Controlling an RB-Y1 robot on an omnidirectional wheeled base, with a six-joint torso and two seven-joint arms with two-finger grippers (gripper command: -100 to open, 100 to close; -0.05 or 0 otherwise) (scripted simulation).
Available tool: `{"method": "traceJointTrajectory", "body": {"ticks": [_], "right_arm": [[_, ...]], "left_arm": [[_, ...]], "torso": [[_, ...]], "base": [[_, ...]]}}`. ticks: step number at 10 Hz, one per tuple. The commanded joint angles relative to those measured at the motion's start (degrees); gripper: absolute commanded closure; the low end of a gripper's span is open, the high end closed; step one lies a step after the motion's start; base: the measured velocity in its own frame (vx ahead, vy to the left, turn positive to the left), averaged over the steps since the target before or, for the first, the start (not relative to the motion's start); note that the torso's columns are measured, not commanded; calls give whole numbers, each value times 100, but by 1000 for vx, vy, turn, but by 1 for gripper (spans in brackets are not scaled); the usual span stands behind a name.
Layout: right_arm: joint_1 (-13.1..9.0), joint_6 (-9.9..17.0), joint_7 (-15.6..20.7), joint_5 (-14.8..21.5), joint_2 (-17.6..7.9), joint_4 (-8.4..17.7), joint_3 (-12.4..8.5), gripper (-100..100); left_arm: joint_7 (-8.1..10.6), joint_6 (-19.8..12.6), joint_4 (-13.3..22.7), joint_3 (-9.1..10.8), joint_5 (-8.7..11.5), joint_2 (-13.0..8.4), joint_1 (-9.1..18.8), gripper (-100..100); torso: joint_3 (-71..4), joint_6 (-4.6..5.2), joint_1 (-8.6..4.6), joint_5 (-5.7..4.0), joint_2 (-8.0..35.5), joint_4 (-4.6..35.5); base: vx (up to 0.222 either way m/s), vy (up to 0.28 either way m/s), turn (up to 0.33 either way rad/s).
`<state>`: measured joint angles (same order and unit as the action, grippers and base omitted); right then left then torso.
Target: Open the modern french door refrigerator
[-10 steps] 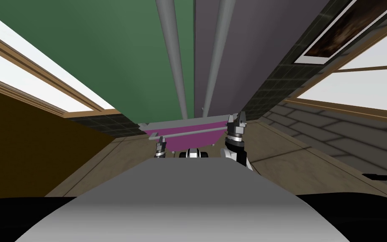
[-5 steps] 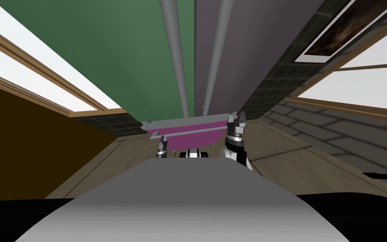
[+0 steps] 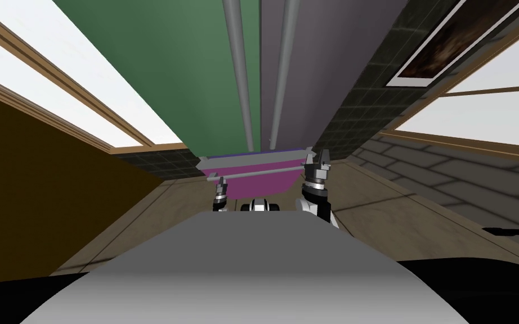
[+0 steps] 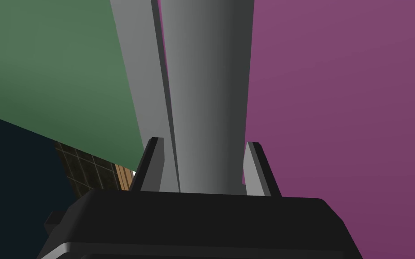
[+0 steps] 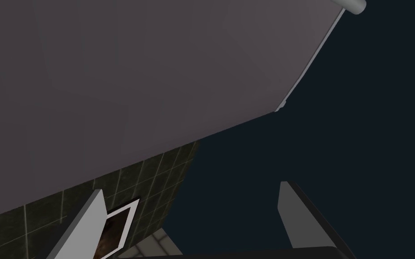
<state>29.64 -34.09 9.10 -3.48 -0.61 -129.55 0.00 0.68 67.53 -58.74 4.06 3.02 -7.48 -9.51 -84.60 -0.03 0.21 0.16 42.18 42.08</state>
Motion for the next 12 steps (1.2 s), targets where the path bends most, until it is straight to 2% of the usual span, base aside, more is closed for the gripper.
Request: {"method": "traceJointTrajectory", "body": {"ticks": [1, 4, 5, 7, 8, 9, 10, 11, 12], "right_arm": [[1, 0, 0, 0, 0, 0, 0, 0], [1, 0, 0, 0, 0, 0, 0, 0], [1, 0, 0, 0, 0, 0, 0, 0], [2, 0, 0, 0, 0, 0, 0, 0], [2, 0, 0, 0, 0, 0, 0, 0], [2, 0, 0, 0, 0, 0, 0, 0], [2, 0, 0, 0, 0, 0, 0, 0], [1, 0, 0, 0, 0, 0, 0, 0], [1, 0, 0, 0, 0, 0, 0, 0]], "left_arm": [[-52, -178, 300, 4, 72, -64, 386, 100], [-93, -243, 535, 6, 116, -95, 804, 100], [-134, -308, 760, 9, 160, -125, 999, 100], [-134, -308, 760, 9, 160, -125, 1103, 100], [-175, -373, 985, 11, 205, -155, 1315, 100], [-175, -373, 985, 11, 205, -155, 1402, 100], [-215, -438, 1194, 13, 249, -186, 1568, 100], [-215, -438, 1211, 13, 249, -186, 1701, 100], [-202, -450, 1197, 0, 238, -169, 1594, 100]], "torso": [[0, -3, -7, -8, 2, 12], [-1, -2, -12, -14, 5, 14], [-3, -3, -11, -19, 2, 22], [5, -6, -27, -28, 18, 34], [1, -4, -31, -32, 12, 36], [10, -7, -29, -33, 30, 40], [17, -6, -30, -33, 39, 44], [25, -8, -29, -29, 52, 39], [25, -8, -32, -36, 52, 52]], "base": [[-147, -31, 22], [-120, -6, 19], [-121, 1, 12], [-67, -9, 9], [-74, -3, 17], [-82, -3, 9], [-129, -3, 24], [-136, -6, 10], [-52, -4, -9]]}}
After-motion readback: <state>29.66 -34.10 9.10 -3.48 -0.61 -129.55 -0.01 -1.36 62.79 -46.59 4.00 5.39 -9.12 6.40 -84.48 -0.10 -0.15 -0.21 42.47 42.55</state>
